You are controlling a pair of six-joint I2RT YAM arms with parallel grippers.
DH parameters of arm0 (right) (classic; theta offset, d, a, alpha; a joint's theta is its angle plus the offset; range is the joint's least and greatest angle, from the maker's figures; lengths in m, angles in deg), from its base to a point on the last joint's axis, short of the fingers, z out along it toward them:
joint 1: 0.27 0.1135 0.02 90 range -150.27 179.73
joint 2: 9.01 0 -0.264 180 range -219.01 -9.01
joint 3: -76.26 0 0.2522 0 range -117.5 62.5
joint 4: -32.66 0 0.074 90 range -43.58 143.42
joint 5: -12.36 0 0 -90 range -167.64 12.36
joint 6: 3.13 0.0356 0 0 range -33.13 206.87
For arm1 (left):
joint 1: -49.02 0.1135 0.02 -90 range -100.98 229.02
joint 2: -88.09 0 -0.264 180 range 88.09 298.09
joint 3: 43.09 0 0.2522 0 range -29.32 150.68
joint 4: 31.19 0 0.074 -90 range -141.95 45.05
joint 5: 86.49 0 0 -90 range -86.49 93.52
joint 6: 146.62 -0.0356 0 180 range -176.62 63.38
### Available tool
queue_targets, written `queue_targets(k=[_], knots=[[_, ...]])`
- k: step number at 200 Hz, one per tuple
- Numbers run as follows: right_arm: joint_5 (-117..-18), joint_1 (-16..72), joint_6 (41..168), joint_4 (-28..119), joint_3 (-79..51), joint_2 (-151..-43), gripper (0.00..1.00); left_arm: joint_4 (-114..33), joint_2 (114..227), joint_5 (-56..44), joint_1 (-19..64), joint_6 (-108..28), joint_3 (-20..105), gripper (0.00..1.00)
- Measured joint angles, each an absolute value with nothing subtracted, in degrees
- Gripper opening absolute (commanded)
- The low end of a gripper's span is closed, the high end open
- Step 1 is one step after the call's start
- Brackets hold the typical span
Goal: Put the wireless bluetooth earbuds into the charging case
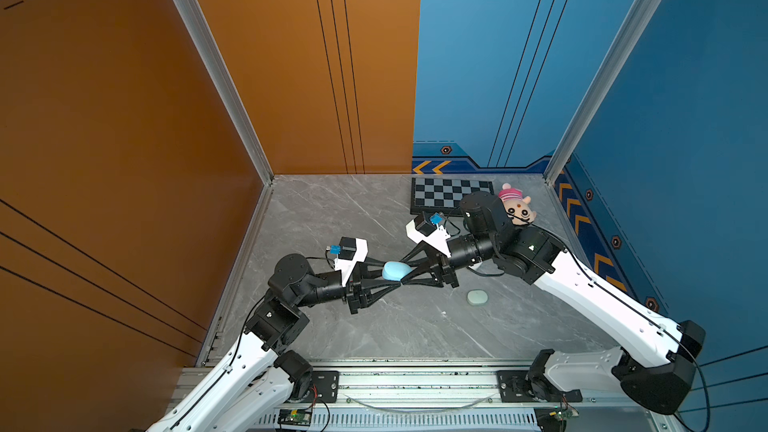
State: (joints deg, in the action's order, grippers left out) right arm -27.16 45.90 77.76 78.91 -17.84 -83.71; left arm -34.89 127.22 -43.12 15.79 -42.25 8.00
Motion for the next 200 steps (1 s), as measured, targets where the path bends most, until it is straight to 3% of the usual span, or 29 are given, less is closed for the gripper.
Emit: queue_targets(k=[73,128,160,200], knots=[[-29.67,44.61,81.85,77.62,-17.93,-83.93,0.63,-36.31,127.75,-41.89,15.24,-42.3,8.0,0.02],[-33.89,43.45,82.46,74.67,-17.93,-83.89,0.65,-37.53,127.68,-41.67,14.78,-42.3,8.0,0.02],[-35.95,43.19,82.4,73.56,-16.92,-83.1,0.6,-37.51,127.7,-41.65,14.76,-42.3,8.0,0.02],[-35.92,43.1,82.16,72.71,-14.76,-81.92,0.44,-37.49,127.7,-41.02,14.45,-42.3,8.0,0.02]])
